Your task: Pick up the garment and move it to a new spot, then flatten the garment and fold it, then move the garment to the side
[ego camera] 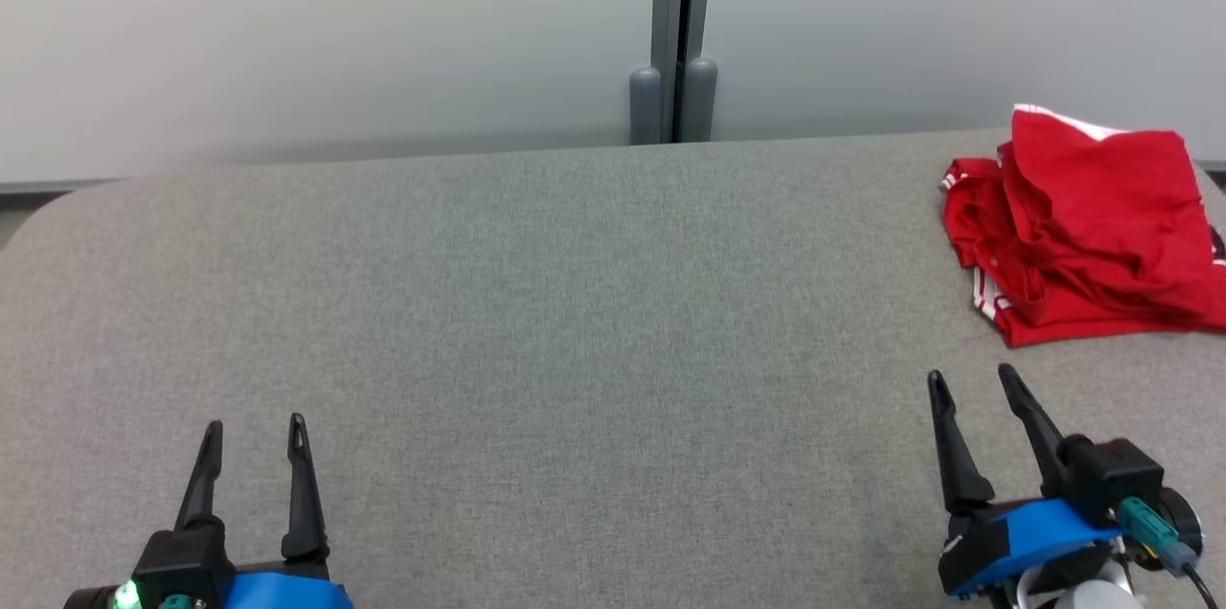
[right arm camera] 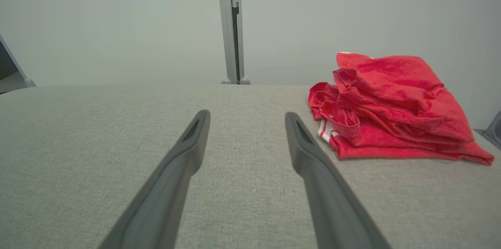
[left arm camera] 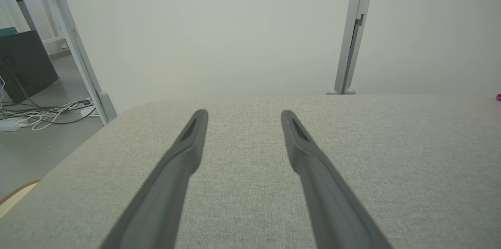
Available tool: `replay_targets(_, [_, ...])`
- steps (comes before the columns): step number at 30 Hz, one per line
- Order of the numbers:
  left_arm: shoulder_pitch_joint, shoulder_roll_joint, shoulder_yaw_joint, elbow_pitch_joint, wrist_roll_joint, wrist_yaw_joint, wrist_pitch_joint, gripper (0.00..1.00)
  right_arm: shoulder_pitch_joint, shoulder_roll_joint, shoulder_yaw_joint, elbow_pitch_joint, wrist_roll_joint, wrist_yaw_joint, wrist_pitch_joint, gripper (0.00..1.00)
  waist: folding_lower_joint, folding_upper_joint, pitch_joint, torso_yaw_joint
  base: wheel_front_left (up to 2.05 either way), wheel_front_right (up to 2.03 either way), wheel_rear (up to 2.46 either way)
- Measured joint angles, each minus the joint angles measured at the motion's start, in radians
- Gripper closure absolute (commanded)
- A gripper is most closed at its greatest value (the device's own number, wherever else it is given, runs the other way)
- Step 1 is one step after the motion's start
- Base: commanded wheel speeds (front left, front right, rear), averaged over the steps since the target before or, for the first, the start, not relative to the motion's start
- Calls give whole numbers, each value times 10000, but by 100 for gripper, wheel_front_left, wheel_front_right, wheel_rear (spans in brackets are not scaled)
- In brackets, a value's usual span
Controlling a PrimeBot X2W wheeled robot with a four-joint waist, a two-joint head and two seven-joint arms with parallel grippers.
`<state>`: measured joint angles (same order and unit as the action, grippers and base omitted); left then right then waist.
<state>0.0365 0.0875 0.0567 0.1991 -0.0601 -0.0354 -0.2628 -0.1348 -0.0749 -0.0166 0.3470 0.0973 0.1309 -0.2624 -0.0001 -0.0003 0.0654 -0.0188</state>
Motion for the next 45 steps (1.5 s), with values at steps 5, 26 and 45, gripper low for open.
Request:
replay_targets(5, [119,-40,-61,199,23,-6,0,0,545,109,-228,-259,-86,0,15,0,0,1,-326,-22,0,0,0])
replay_targets(26, [126,21,-56,698,58,-182,0,0,1001,234,-188,-441,8,0,201,0,2,4,-652,60,0,0,0])
replay_targets(45, [283,-86,-40,1028,71,-176,61,100,1075,286,-140,-31,92,0,234,100,2,4,-622,62,0,0,0])
